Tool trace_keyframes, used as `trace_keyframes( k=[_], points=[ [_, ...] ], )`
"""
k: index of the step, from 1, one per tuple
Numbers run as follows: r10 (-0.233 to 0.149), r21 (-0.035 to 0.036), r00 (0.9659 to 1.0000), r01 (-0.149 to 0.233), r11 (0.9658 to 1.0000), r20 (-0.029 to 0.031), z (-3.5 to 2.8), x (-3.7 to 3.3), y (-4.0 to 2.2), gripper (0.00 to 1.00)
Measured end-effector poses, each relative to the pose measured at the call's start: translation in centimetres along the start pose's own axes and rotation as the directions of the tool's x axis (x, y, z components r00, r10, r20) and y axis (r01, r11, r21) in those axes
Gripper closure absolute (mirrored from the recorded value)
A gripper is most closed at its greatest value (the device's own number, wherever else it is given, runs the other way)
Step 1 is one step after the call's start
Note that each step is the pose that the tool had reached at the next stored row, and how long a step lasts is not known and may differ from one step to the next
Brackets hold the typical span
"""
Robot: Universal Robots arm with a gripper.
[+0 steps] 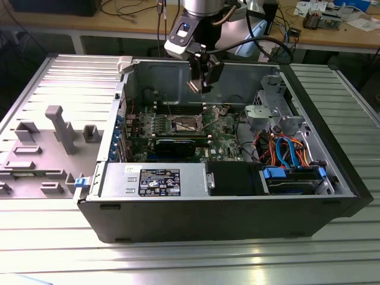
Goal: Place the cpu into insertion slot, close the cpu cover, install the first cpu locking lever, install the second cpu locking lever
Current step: 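Place the cpu into insertion slot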
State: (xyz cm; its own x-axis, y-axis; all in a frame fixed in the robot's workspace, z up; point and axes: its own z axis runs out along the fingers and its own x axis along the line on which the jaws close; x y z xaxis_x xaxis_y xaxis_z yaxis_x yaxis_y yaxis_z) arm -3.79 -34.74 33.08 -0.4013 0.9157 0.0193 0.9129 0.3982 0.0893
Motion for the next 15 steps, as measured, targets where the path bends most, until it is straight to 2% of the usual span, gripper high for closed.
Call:
trace_keyframes(
  k=[15],
  points=[
    [0.029,-0.0006,0.9996,-0.029,0.9996,0.0026,0.06,0.00,-0.01,0.45]
  ],
)
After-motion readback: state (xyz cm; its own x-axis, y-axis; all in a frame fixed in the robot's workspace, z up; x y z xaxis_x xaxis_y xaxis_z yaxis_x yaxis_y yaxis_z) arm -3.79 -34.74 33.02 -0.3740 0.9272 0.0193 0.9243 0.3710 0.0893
